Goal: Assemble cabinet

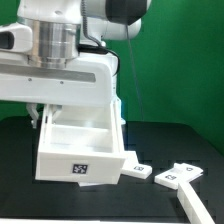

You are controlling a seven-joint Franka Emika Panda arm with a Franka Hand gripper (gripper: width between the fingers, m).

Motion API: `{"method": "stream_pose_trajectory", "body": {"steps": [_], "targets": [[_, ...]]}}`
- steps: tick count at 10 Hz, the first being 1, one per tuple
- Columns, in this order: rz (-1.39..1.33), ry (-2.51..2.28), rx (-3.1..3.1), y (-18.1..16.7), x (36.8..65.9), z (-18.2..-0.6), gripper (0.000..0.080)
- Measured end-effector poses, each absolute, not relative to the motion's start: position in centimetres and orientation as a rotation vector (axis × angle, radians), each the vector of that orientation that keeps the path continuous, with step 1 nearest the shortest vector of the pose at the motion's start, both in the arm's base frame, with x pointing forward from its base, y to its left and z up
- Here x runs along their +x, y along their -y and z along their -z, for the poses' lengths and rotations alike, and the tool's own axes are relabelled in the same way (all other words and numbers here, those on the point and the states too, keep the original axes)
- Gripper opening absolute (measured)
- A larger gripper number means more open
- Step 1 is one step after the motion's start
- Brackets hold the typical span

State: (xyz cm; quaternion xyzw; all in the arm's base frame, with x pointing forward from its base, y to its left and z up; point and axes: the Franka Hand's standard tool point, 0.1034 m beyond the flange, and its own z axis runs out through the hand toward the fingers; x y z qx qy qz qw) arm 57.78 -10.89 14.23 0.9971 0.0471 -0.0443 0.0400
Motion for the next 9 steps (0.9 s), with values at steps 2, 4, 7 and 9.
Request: {"method": "stream_pose_trajectory", "body": {"steps": [2,4,7,9], "targets": [[-0.037,-0.157,3.033,11.1,58.1,-13.9,0.0032],[-0.326,-0.121,3.0,7.4,57.9,-11.0,0.0032],[-0.508,-0.135,2.956,5.4,58.9,-10.5,0.0032],[-0.47,-0.135,2.968,5.4,58.5,-10.1,0.0032]]}}
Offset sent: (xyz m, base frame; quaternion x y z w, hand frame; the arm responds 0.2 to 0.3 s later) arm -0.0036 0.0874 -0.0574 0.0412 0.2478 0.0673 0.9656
